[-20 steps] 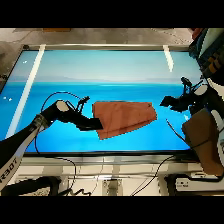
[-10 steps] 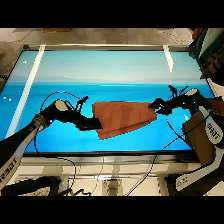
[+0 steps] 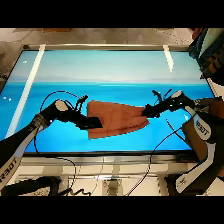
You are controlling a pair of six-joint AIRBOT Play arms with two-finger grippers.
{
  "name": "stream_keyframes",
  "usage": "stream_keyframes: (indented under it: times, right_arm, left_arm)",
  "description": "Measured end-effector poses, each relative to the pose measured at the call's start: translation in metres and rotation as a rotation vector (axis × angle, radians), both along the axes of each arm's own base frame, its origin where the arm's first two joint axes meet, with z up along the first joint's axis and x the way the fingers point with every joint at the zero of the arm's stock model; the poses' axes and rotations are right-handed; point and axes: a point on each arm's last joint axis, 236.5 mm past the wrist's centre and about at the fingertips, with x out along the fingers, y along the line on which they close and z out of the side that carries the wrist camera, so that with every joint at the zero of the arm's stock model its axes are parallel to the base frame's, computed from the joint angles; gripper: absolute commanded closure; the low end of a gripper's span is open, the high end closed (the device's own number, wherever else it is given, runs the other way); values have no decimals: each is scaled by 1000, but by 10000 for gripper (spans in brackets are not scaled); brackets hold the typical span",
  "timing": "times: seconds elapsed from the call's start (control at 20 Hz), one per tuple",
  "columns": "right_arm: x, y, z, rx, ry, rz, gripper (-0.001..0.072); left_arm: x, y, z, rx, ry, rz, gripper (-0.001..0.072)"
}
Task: Fold the clothes and pants, and hang the long-sleeved shirts on hangers.
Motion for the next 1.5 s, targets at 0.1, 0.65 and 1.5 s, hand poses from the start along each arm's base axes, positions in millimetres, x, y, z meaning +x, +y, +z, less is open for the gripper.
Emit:
stream_keyframes:
  times: [0.1, 0.65, 1.5]
  right_arm:
    - [15, 16, 19, 37, -66, 24, 691]
    - [83, -153, 246, -151, -431, -462, 690]
    - [-260, -413, 404, -781, -201, -1951, 28]
  left_arm:
    - [7, 3, 0, 10, -30, -1, 545]
    - [102, 153, 175, 515, -763, -33, 699]
    - [69, 221, 275, 671, -998, 131, 699]
